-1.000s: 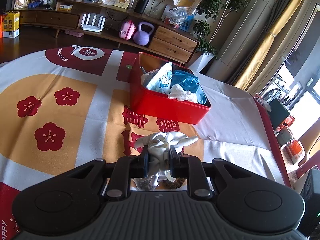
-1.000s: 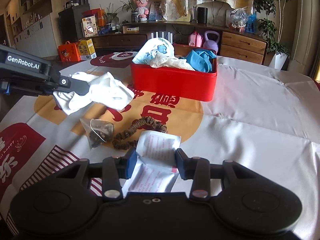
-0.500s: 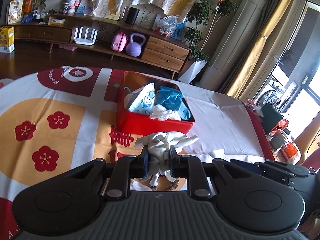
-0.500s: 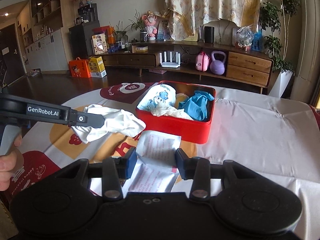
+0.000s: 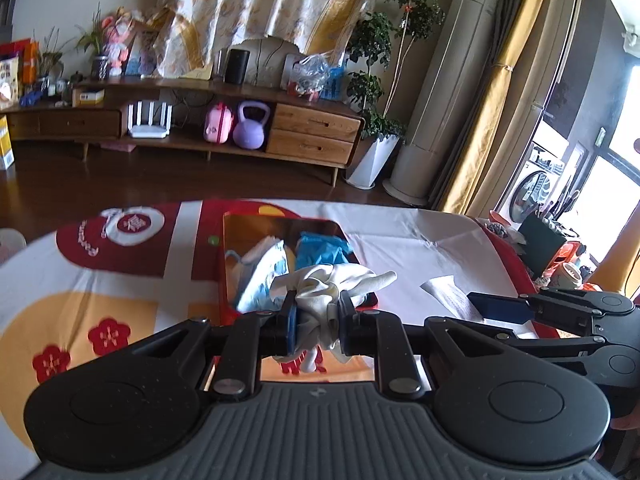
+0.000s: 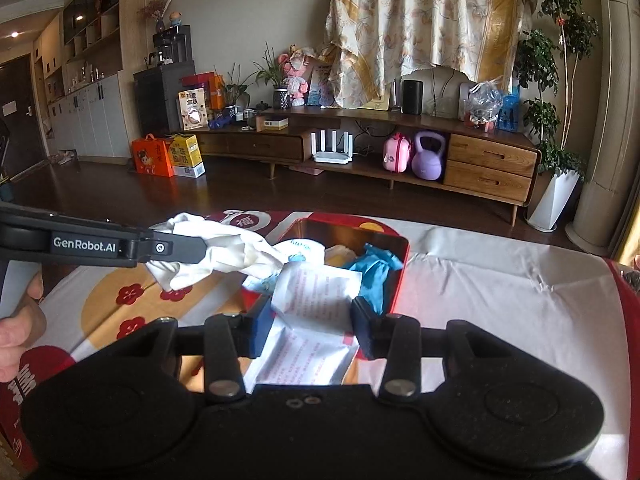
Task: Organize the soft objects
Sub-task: 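Carry the white cloth and wipes packet into the red tin with both grippers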
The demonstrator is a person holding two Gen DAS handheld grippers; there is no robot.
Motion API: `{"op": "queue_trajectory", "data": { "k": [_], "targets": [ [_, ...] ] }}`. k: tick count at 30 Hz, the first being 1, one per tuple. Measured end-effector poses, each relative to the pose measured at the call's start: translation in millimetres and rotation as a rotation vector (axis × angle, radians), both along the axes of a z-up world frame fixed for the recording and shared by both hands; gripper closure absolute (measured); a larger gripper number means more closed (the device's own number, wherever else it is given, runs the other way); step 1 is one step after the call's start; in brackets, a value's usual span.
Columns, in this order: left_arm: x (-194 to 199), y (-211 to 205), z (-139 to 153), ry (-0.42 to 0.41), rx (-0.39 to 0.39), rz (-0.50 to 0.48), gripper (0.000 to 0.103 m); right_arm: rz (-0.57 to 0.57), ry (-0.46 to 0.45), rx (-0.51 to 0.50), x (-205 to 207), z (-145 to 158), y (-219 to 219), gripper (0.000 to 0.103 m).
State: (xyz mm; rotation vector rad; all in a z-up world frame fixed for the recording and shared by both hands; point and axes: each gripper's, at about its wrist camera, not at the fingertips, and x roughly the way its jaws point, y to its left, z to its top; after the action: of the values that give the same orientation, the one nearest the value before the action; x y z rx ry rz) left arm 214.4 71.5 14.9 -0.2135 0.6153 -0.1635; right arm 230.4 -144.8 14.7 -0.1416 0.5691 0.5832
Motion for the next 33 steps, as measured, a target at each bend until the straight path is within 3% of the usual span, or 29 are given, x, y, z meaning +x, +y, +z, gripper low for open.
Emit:
{"op": "queue_trajectory", "data": {
  "k": [13,33],
  "targets": [
    [70,5,1,-0.018,0.07,0.018,0.084,-0.026,-0.002,-0.013,59,-9,7,0.061],
    [175,-7,-61,0.087,0.102,0.029,0.084,-0.041,0.1,-0.06,131,-71,36,0.061]
  ]
}}
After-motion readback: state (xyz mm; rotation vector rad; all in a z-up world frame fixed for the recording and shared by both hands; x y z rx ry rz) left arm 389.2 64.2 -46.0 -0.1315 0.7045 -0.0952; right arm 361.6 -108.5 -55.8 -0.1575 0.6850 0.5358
